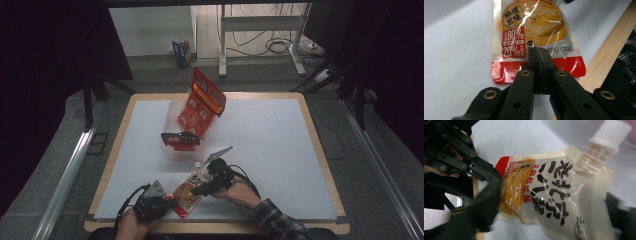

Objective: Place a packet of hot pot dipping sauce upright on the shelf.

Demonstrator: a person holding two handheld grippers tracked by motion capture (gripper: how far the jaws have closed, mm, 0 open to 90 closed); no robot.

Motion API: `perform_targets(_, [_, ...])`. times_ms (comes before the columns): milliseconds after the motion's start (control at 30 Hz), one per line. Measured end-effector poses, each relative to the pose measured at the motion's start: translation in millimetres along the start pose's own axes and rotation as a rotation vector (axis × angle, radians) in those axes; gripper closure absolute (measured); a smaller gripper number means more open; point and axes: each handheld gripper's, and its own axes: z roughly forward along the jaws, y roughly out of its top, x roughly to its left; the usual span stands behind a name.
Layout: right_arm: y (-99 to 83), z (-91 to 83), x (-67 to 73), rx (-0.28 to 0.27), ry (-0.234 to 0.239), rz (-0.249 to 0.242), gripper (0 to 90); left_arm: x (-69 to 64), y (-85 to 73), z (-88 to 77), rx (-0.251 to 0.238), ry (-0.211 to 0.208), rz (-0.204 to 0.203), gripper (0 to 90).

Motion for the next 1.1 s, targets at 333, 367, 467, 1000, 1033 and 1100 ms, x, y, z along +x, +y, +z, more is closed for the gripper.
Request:
perform_targets(333, [5.7, -6.6, 13.1, -0.03, -0.058, -0.113, 82.2, -0.7, 2.2, -0.9, 0.015, 0.006, 0.034, 89.6])
perform_targets(367, [6.5, -7.2, 15.0, -0.028, -0.063, -0.123, 83.6, -0.8, 3.3, -2.7, 0.026, 0.007, 0.066, 85.4])
perform_targets(467, [8.3, -9.6, 18.3, -0.03, -0.06, -0.132, 84.7, -2.1, 3.9, -4.1, 0.023, 0.024, 0.08, 73.6])
perform_targets(1000, [18.6, -53.4, 24.3, -0.095, -0.121, -0.166, 86.3, 4.8, 7.3, -12.3, -0.09, 0.062, 0.031, 25.7])
perform_targets(1033, [18.9, -58.9, 24.5, -0.099, -0.128, -0.157, 86.4, 5.2, 7.3, -12.5, -0.091, 0.06, 0.026, 21.6])
perform_targets(1100, [19.0, -62.8, 24.0, -0.1, -0.136, -0.162, 86.4, 6.3, 7.4, -12.5, -0.091, 0.055, 0.018, 20.2])
